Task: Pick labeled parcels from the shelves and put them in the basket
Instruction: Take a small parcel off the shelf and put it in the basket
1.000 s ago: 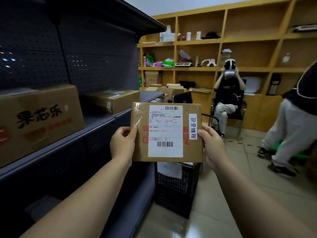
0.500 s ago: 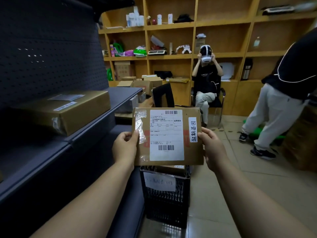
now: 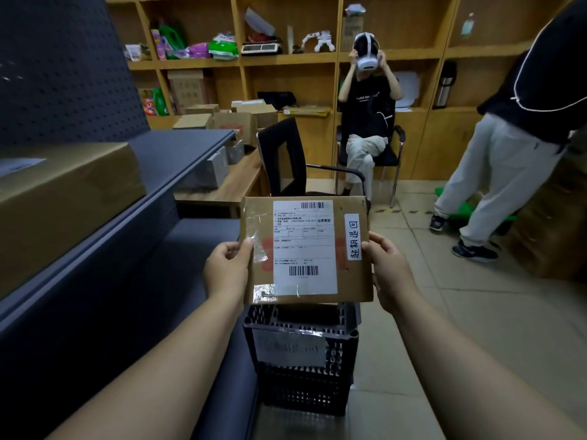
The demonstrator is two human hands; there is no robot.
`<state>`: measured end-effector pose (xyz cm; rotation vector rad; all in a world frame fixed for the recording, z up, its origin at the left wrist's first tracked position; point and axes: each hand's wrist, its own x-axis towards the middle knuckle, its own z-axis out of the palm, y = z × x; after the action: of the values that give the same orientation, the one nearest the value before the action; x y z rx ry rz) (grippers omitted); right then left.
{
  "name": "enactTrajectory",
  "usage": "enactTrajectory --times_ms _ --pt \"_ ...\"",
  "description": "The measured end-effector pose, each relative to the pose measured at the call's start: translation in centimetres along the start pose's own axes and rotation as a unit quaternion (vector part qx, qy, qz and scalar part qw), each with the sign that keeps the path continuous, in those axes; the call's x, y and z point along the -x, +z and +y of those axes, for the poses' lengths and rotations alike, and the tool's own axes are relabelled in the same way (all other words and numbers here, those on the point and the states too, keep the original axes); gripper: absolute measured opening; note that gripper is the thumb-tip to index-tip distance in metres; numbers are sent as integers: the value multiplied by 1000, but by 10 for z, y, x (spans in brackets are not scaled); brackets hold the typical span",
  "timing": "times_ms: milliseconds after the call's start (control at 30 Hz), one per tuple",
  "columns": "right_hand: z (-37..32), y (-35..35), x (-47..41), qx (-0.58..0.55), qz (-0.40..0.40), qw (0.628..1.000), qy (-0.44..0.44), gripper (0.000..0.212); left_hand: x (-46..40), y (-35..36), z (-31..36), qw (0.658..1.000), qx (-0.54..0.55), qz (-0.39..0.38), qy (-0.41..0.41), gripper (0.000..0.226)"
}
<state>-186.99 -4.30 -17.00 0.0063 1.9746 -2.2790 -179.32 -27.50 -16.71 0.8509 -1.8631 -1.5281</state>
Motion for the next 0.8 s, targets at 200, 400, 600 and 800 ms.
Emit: enactTrajectory --times_ms 200,400,600,800 --pt "24 11 -69 14 9 999 36 22 -56 47 -25 999 -31 -2 -22 23" --pt "58 20 -133 50 21 995 84 21 -102 89 -56 996 -54 -13 -65 20" --pt "110 27 -169 116 32 981 152 27 -130 112 -103 990 -93 -30 -101 18" --pt "157 24 -182 153 34 967 199 29 -141 124 -149 978 -130 -59 -151 19"
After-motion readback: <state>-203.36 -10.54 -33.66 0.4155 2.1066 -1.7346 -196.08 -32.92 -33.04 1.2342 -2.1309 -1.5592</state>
